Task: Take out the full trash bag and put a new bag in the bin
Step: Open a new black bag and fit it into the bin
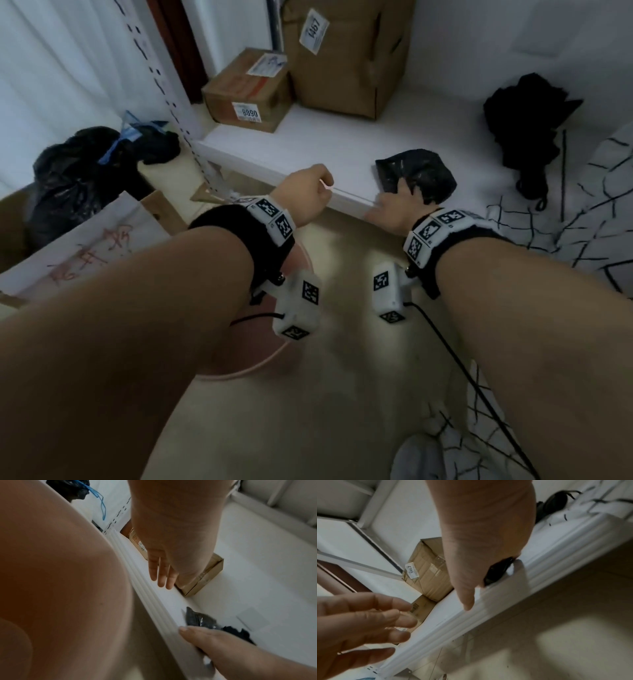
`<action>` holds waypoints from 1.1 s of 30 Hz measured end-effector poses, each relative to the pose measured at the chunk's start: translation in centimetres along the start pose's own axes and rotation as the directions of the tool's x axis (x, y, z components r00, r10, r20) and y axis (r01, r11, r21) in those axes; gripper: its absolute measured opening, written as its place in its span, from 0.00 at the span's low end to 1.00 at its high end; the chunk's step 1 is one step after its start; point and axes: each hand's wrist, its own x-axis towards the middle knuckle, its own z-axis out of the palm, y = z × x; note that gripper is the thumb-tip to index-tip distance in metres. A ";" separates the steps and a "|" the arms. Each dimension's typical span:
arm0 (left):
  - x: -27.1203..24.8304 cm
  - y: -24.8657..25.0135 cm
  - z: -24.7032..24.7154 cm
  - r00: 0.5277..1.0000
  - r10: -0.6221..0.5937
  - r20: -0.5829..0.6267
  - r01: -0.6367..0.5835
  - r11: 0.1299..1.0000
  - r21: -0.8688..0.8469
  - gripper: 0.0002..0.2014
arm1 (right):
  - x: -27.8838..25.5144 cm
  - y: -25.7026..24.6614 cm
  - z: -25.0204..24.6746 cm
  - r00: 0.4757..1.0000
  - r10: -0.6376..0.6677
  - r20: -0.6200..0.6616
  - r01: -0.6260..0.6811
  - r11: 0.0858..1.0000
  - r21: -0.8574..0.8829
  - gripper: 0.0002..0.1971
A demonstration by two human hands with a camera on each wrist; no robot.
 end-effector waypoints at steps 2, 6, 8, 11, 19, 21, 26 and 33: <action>-0.4 -1.0 0.4 1.000 -0.016 0.022 0.016 1.000 0.016 0.13 | 0.3 -0.3 1.2 0.996 -0.036 -0.080 0.042 0.996 0.083 0.24; -2.2 -2.2 -0.5 0.999 -0.037 0.013 0.037 0.999 0.014 0.13 | -1.6 -1.1 0.8 0.933 -0.064 -0.354 0.113 0.986 0.120 0.15; -3.8 -2.2 -1.9 0.999 -0.046 -0.004 0.046 0.999 0.001 0.13 | -3.5 -2.3 -0.3 0.887 -0.104 -0.450 0.185 0.973 0.140 0.15; -7.1 -2.0 -4.9 0.997 -0.076 -0.035 0.075 0.997 -0.012 0.15 | -7.1 -5.2 -2.9 0.870 -0.199 -0.450 0.356 0.886 0.297 0.14; -17.2 -0.8 -13.6 0.998 -0.037 0.053 0.055 0.921 -0.386 0.27 | -17.9 -14.1 -9.2 0.742 -0.540 -0.398 0.665 0.668 0.335 0.11; -18.9 -0.5 -15.4 0.998 -0.050 0.026 0.056 0.864 -0.501 0.19 | -19.8 -15.5 -9.7 0.748 -0.506 -0.430 0.663 0.604 0.442 0.13; -22.1 -1.6 -17.0 0.965 -0.143 -0.219 -0.041 0.744 -0.667 0.15 | -23.2 -17.7 -8.8 0.754 -0.466 -0.462 0.636 0.343 0.692 0.22; -23.4 -3.2 -17.6 0.952 -0.171 -0.253 -0.042 0.746 -0.664 0.11 | -23.6 -19.2 -7.5 0.628 -0.695 -0.350 0.776 0.589 0.223 0.34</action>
